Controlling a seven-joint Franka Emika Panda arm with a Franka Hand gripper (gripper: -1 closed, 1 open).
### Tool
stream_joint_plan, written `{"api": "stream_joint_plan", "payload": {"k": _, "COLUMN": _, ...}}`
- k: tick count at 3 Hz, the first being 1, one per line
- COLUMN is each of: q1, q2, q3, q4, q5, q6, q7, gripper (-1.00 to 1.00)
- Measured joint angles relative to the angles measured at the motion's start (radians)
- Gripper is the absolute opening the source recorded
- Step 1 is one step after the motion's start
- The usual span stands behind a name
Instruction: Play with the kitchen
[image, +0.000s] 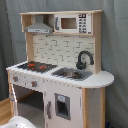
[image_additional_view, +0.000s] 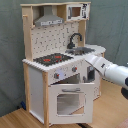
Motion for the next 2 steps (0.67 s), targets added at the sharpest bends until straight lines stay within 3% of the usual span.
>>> {"api": "stream_joint_plan", "payload": {"k": 2, "q1": 0.024, "q2": 0.045, "q3": -0.02, "q4": 0.02, "q5": 0.065, "q6": -0.133, "q7": -0.141, "gripper": 1.0}}
